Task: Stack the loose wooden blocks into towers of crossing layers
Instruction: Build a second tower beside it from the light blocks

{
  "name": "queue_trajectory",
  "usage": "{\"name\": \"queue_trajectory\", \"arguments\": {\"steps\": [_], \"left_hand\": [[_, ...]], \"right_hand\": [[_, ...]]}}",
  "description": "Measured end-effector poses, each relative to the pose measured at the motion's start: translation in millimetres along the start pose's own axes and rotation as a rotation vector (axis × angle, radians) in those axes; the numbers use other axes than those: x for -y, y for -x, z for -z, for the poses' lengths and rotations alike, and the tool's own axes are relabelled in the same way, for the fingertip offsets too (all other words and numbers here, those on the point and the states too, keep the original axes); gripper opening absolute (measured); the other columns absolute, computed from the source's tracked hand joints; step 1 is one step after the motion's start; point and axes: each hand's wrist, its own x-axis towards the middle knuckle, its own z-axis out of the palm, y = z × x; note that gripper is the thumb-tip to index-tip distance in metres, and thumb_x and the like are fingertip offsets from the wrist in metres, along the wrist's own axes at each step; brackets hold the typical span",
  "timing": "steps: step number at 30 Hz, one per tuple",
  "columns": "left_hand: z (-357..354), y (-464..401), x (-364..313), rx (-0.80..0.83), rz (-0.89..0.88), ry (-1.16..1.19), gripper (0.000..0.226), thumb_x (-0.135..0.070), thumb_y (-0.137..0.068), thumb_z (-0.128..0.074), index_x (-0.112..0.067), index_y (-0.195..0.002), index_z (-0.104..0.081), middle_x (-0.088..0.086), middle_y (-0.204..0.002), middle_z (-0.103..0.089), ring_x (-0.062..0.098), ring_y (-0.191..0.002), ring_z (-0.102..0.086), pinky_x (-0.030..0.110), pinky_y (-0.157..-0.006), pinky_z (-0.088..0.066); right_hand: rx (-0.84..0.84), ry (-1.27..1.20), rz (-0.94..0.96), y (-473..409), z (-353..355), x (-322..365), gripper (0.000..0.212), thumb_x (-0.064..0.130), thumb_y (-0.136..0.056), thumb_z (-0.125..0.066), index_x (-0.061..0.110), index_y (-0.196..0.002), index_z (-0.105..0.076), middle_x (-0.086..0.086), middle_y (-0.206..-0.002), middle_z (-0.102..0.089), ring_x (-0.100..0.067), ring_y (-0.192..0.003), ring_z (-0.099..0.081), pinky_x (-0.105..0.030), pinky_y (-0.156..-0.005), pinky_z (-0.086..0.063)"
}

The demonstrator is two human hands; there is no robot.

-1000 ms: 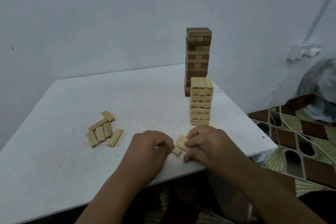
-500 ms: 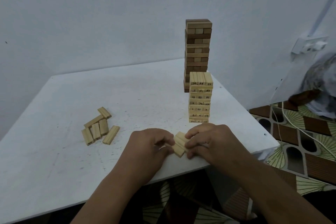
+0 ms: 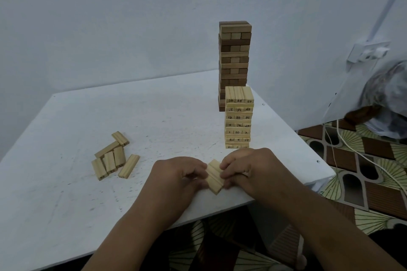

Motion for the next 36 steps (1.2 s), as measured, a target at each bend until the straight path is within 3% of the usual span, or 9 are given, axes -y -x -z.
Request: {"name": "queue_trajectory", "arguments": {"steps": [4,8,11,14,18,22,25,31,36], "left_hand": [[-1.6,0.0,5.0,-0.018,-0.049,-0.001,0.012,-0.017,-0.071,-0.085,-0.025,-0.078,-0.079,-0.017,-0.094,-0.074,-0.004,-0.092,-0.066,0.015,-0.084,-0.050],[-2.9,-2.2,6.0,-0.027,-0.036,0.021,0.006,-0.029,-0.068,-0.076,-0.028,-0.074,-0.078,-0.020,-0.092,-0.073,-0.004,-0.094,-0.063,0.014,-0.082,-0.048],[-1.4,-3.5,7.4,0.004,-0.025,-0.010,0.004,-0.029,-0.071,-0.079,-0.029,-0.076,-0.078,-0.023,-0.093,-0.071,0.001,-0.094,-0.062,0.023,-0.081,-0.051],[1.2,-3.3,7.4,0.034,-0.053,-0.054,0.007,-0.028,-0.074,-0.079,-0.032,-0.076,-0.074,-0.024,-0.099,-0.068,0.006,-0.101,-0.057,0.035,-0.083,-0.051],[5.0,-0.7,8.3,0.088,-0.071,-0.147,0.010,-0.044,-0.071,-0.063,-0.039,-0.078,-0.066,-0.028,-0.121,-0.059,0.003,-0.125,-0.044,0.038,-0.100,-0.032],[5.2,-1.8,5.8,0.131,-0.044,-0.164,0.015,-0.038,-0.068,-0.066,-0.040,-0.081,-0.059,-0.034,-0.119,-0.058,-0.005,-0.129,-0.039,0.038,-0.104,-0.020],[6.4,-3.1,2.5,0.145,-0.042,-0.162,0.021,-0.041,-0.067,-0.066,-0.040,-0.084,-0.053,-0.033,-0.114,-0.058,-0.003,-0.122,-0.046,0.041,-0.102,-0.024],[10.6,-2.6,-3.4,0.135,-0.009,-0.042,0.043,-0.031,-0.069,-0.075,-0.040,-0.088,-0.037,-0.030,-0.113,-0.060,-0.003,-0.112,-0.049,0.030,-0.099,-0.026],[12.9,-3.7,-9.3,0.071,0.015,0.058,0.050,-0.025,-0.068,-0.078,-0.039,-0.086,-0.034,-0.026,-0.113,-0.064,0.007,-0.110,-0.058,0.039,-0.095,-0.039]], "right_hand": [[0.044,0.022,-0.065,2.8,7.3,6.1,0.029,0.044,-0.065,-0.085,0.022,-0.084,-0.081,0.012,-0.097,-0.071,-0.002,-0.092,-0.061,-0.012,-0.083,-0.046],[-0.047,0.108,-0.071,5.6,-1.1,19.2,0.055,0.072,-0.060,-0.065,0.021,-0.078,-0.079,0.014,-0.091,-0.069,-0.003,-0.086,-0.059,-0.024,-0.074,-0.051],[-0.084,0.130,-0.071,3.1,-7.7,19.7,0.047,0.065,-0.064,-0.061,0.019,-0.070,-0.072,0.009,-0.084,-0.065,-0.008,-0.081,-0.059,-0.034,-0.070,-0.051],[-0.070,0.076,-0.058,1.1,-5.8,17.8,0.034,0.053,-0.064,-0.068,0.020,-0.070,-0.069,0.010,-0.086,-0.065,-0.008,-0.082,-0.060,-0.034,-0.071,-0.051],[-0.017,-0.059,-0.023,-0.1,0.9,12.7,0.023,0.032,-0.064,-0.082,0.026,-0.080,-0.066,0.014,-0.095,-0.062,-0.010,-0.090,-0.060,-0.033,-0.074,-0.051],[0.007,-0.111,-0.003,-0.7,4.0,8.7,0.026,0.025,-0.063,-0.085,0.028,-0.080,-0.065,0.013,-0.098,-0.060,-0.014,-0.095,-0.059,-0.032,-0.077,-0.051],[0.003,-0.107,-0.011,-0.3,6.8,7.6,0.027,0.027,-0.064,-0.086,0.027,-0.082,-0.067,0.013,-0.099,-0.061,-0.013,-0.096,-0.059,-0.031,-0.078,-0.051],[0.073,0.065,-0.118,3.9,20.8,1.6,0.046,0.055,-0.061,-0.082,0.038,-0.100,-0.062,0.025,-0.103,-0.058,0.001,-0.105,-0.050,-0.018,-0.082,-0.043],[0.000,0.011,-0.118,5.3,23.3,4.9,0.043,0.048,-0.060,-0.083,0.037,-0.096,-0.062,0.020,-0.099,-0.061,-0.006,-0.101,-0.054,-0.017,-0.077,-0.044]]}}
